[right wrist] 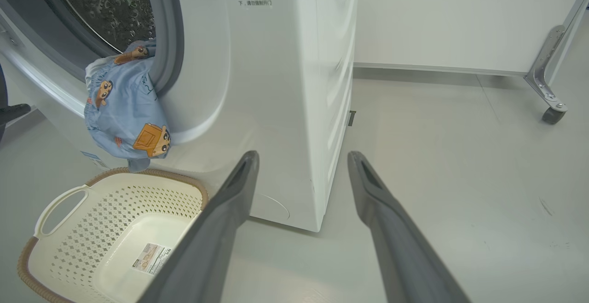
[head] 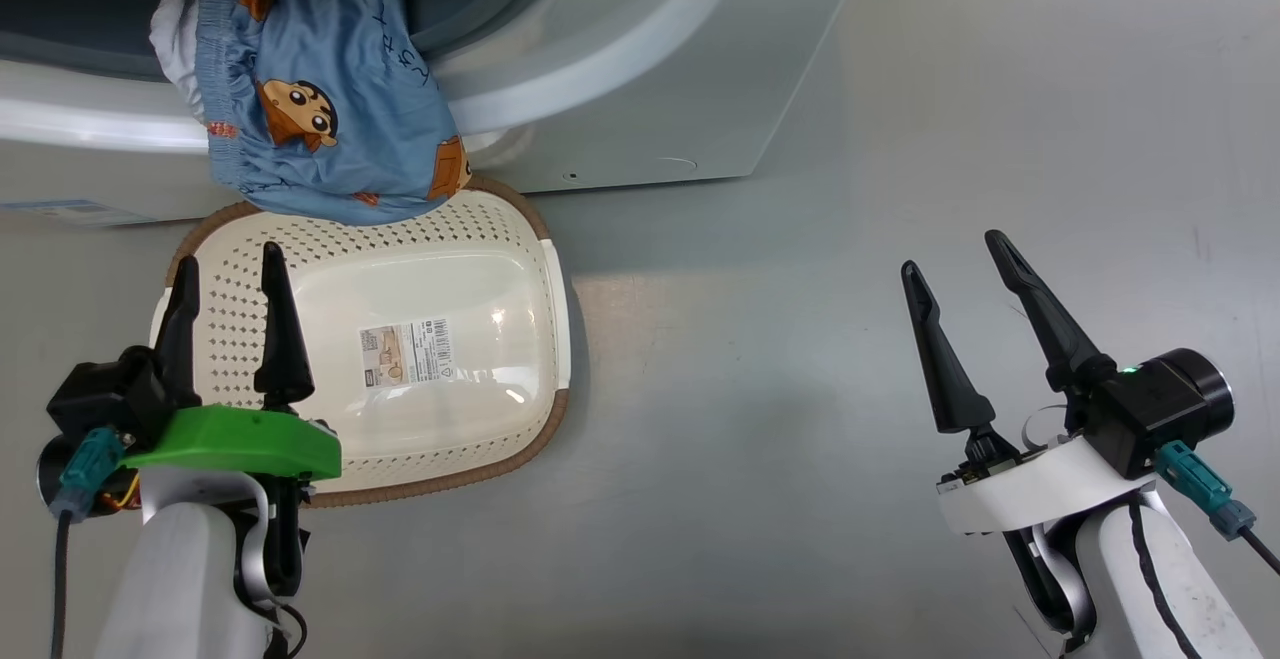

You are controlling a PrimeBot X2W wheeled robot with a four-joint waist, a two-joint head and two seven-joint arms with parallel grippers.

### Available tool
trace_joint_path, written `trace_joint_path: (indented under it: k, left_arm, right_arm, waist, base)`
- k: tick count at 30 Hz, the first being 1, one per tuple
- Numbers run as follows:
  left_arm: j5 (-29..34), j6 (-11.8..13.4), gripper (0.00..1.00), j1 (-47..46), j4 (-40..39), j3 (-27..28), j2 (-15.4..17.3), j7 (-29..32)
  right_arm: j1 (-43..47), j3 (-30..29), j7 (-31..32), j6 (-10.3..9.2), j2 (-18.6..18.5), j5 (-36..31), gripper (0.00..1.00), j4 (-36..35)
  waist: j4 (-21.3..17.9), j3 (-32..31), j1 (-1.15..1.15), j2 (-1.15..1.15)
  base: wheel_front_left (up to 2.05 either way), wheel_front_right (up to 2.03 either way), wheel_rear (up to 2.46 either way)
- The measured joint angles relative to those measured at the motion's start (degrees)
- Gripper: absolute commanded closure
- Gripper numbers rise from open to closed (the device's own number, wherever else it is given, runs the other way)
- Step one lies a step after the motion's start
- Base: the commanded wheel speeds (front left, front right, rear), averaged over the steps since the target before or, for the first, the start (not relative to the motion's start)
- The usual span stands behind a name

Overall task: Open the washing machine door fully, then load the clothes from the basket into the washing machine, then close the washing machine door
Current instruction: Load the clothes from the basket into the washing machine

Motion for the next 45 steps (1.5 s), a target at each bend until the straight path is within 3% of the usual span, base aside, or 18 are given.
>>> trace_joint_path:
  k: [13, 24, 34, 45]
  left_arm:
    - [-2.1, 0.7, 0.00, 0.1, -2.7, 1.9, 1.5, 5.4]
    - [-3.8, 1.0, 0.00, -4.9, -1.8, 2.1, 1.9, 8.9]
    - [-3.5, 2.6, 0.00, -9.0, 2.3, 4.1, 4.2, 10.7]
    - [-3.4, 4.5, 0.00, -14.9, 7.9, 4.5, 4.3, 11.6]
  right_arm:
    - [-1.4, 1.0, 0.0, 0.00, 1.8, 0.0, 0.00, 0.0]
    - [-2.3, 1.0, 0.0, 0.00, 2.6, 0.1, 0.00, 0.0]
    - [-2.5, 1.1, 0.0, 0.00, 3.0, 0.1, 0.00, 0.0]
    - [-3.1, 2.0, 0.0, 0.00, 3.2, 0.1, 0.00, -0.1]
  waist:
    - [-4.6, 2.0, 0.00, 0.00]
    - [-8.2, 4.0, 0.00, 0.00]
    - [-10.1, 5.2, 0.00, 0.00]
    - [-11.7, 6.3, 0.00, 0.00]
  base:
    - [0.00, 0.00, 0.00]
    - [0.00, 0.00, 0.00]
    - [0.00, 0.00, 0.00]
    - [0.00, 0.00, 0.00]
